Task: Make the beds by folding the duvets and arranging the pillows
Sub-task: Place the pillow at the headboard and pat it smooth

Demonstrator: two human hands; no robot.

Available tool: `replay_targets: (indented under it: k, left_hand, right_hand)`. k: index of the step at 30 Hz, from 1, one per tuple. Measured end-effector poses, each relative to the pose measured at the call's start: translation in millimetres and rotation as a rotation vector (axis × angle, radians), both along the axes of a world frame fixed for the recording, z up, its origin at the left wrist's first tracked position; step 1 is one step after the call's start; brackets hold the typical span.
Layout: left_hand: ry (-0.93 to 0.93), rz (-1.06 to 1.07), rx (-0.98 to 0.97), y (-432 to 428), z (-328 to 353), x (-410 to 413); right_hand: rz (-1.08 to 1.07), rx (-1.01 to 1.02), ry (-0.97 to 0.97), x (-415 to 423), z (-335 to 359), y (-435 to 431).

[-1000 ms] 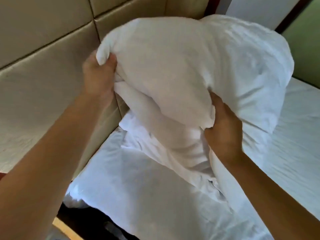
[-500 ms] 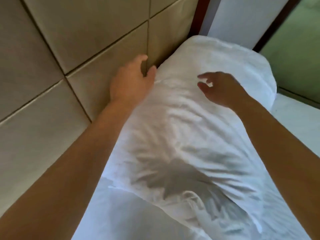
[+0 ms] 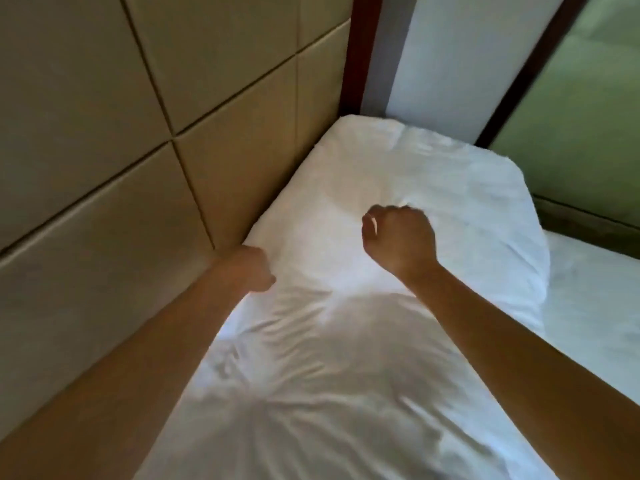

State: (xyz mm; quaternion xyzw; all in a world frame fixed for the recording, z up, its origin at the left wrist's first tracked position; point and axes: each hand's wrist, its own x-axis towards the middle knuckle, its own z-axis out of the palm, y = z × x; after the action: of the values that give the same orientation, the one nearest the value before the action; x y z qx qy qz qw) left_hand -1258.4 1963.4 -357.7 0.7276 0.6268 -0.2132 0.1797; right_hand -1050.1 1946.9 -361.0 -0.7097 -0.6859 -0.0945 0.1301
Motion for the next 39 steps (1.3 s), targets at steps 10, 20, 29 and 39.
replay_targets:
  k: [10,20,29,39]
  left_hand:
    - [-0.269,0.052,0.324,111.6,-163.9,140.9]
    - [0.111,0.065,0.132,97.2,-136.4,175.6]
    - [-0.158,-0.140,0.292,-46.1,-110.1,119.4]
    - [0.042,0.059,0.300,-202.6,-108.5,19.6]
  right_hand:
    - [-0.217,-0.292,-0.118,131.0,-160.3,107.1]
    - [-0.164,-0.649,-0.050,133.2,-153.0,103.9]
    - [0.015,-0.711,0.117,80.6,-112.3,-11.1]
    - [0.012,-0.360,0.097,-22.0,-130.3,-205.9]
